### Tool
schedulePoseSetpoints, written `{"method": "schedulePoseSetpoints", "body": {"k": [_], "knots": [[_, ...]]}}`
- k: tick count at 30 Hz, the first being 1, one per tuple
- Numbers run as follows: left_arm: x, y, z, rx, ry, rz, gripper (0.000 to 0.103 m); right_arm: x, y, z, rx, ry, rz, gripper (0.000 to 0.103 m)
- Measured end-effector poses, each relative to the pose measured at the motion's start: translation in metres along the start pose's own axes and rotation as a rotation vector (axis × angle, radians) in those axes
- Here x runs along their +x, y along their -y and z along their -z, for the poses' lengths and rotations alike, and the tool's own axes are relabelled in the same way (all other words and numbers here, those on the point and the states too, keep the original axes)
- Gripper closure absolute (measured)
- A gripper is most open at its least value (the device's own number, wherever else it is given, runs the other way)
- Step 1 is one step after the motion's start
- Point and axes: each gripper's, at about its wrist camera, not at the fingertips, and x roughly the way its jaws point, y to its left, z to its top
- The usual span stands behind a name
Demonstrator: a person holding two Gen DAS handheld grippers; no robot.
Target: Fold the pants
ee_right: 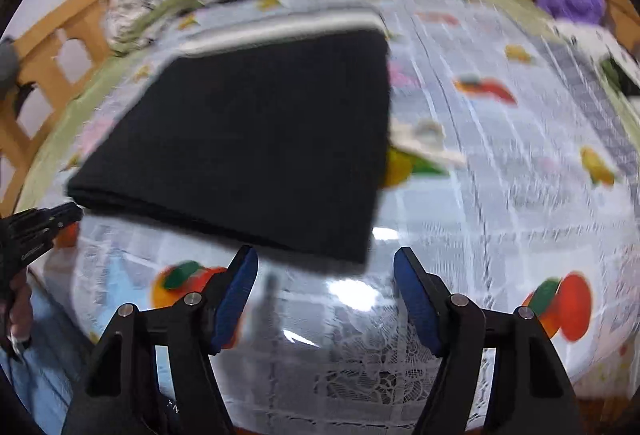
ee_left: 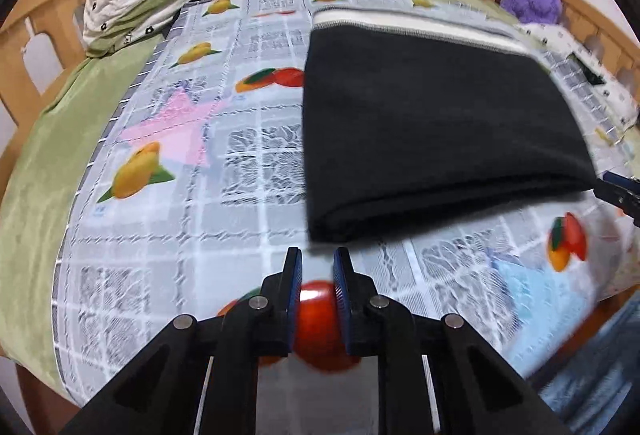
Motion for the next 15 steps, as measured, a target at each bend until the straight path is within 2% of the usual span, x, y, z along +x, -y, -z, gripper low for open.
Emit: {"method": "schedulePoseSetpoints", "body": {"k": [3,6,8,11,12,14,15], "knots": [[-0.022,-0.007,-0.005,-0.032,0.062,0.055,0.086,-0.020,-0.004,-0.007,-0.021,0.103,-0.054,0.033],[-0.021,0.000,-0.034,-0.056,0.075,0.121,0.086,-0.015,-0.004,-0.026,0.026,0.161,-0.098,0.032],[-0.009,0.011,-0.051,-0.033,0.081,0.140,0.085,0.004,-0.002,-0.040,0.062,0.152,-0.071,0.032],[0.021,0.021,-0.056,-0.027,0.036,0.103,0.085,0.038,0.005,-0.039,0.079,0.075,0.028,0.032],[0.027,0.020,-0.051,-0.032,0.030,0.104,0.085,0.048,0.011,-0.034,0.100,0.048,0.023,0.030],[0.025,0.019,-0.038,-0.029,0.067,0.110,0.085,0.055,0.026,-0.025,0.187,0.038,-0.059,0.029],[0.025,0.019,-0.034,-0.030,0.059,0.109,0.085,0.054,0.025,-0.023,0.173,0.037,-0.053,0.029]]}}
